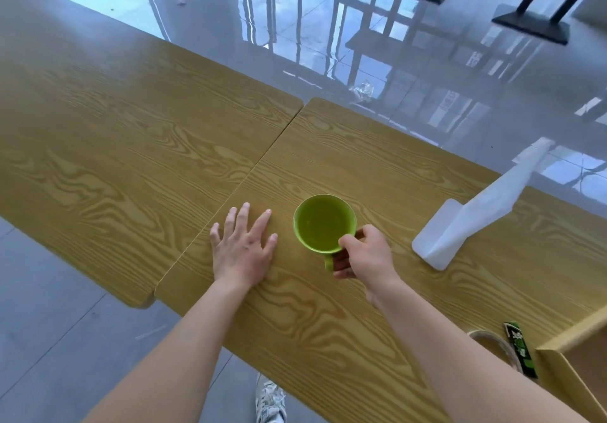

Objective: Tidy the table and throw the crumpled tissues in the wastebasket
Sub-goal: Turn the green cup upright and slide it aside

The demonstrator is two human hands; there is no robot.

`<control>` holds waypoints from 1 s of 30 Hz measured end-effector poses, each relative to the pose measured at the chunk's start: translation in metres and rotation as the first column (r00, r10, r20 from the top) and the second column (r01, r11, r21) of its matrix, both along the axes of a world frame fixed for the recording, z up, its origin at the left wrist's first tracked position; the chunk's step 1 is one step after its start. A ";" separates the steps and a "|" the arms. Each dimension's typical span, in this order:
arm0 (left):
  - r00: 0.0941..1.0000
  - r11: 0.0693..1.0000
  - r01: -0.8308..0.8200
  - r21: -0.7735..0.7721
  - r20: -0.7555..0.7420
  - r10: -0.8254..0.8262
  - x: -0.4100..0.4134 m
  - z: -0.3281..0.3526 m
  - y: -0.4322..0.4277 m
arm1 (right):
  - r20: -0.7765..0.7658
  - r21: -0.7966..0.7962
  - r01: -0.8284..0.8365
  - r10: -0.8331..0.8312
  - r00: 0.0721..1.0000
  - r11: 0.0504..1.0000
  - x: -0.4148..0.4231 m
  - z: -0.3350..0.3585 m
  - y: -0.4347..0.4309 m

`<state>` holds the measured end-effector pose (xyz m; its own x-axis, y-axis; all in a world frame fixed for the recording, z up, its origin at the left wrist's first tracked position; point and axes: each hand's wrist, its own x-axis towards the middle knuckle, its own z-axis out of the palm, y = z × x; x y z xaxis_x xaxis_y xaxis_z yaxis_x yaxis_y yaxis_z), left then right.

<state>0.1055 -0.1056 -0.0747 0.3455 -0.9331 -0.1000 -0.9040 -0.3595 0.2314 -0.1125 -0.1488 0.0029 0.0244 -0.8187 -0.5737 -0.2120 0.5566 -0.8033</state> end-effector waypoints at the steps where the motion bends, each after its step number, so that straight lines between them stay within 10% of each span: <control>1: 1.000 1.000 -0.009 -0.004 0.008 0.009 0.007 0.000 0.007 | -0.002 -0.005 -0.014 0.014 1.000 1.000 0.005 0.000 -0.002; 18: 0.992 0.977 -0.128 -0.169 -0.009 0.128 0.015 0.000 0.031 | 0.061 0.005 -0.096 0.096 0.994 0.995 0.090 -0.020 -0.016; 26: 0.966 0.909 -0.144 -0.392 -0.253 0.044 0.023 0.000 0.045 | 0.170 0.107 -0.086 0.067 0.983 0.990 0.099 -0.020 -0.014; 30: 0.973 0.944 -0.131 -0.302 -0.222 0.064 0.017 0.005 0.041 | -0.234 -0.096 -0.262 0.234 0.944 0.960 0.089 -0.018 -0.033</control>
